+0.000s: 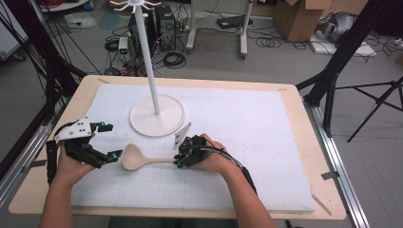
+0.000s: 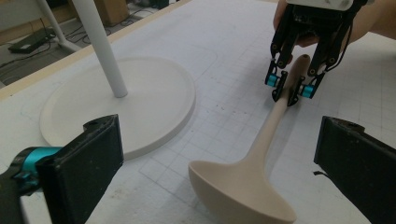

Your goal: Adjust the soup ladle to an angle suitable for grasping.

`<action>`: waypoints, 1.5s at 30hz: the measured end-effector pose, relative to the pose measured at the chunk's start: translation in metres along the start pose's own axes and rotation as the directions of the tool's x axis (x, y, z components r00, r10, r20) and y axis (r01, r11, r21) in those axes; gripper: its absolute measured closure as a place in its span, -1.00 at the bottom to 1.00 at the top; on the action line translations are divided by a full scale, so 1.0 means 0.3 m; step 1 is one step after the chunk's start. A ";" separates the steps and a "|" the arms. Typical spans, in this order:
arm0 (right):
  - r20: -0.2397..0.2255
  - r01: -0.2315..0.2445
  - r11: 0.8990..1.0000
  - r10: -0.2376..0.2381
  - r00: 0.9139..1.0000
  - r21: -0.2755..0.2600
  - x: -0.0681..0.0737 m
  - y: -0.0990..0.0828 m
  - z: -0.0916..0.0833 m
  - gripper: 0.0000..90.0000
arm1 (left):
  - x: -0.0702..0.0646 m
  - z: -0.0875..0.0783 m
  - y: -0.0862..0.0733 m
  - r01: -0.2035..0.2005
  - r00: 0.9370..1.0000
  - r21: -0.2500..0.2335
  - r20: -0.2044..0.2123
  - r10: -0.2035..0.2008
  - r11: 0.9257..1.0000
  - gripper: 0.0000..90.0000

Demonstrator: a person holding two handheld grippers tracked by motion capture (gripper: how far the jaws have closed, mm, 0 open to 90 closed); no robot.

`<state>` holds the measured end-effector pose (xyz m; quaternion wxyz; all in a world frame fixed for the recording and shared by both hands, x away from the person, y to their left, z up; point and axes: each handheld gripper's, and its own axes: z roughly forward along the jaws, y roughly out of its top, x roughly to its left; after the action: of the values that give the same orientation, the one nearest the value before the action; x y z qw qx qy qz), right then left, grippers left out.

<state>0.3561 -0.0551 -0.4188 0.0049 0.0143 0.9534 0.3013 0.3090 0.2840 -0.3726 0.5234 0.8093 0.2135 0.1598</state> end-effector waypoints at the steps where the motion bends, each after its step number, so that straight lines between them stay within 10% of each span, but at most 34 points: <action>1: 0.004 0.003 1.000 -0.003 1.000 0.002 0.001 0.006 0.005 0.69 | 0.000 0.000 0.000 0.000 1.000 -0.001 -0.001 0.000 1.000 -0.96; 30: -0.029 0.015 1.000 -0.016 0.999 -0.027 0.002 0.144 0.129 0.66 | 0.002 -0.007 -0.001 0.000 1.000 -0.004 0.002 0.000 1.000 -0.96; 45: 0.047 -0.055 0.987 0.063 0.997 -0.150 0.006 0.067 -0.028 -0.10 | -0.002 -0.002 0.002 0.000 1.000 -0.006 0.011 0.000 1.000 -0.96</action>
<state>0.3545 -0.0433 -0.4004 0.0218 0.0498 0.9271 0.3709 0.3083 0.2841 -0.3719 0.5270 0.8086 0.2100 0.1560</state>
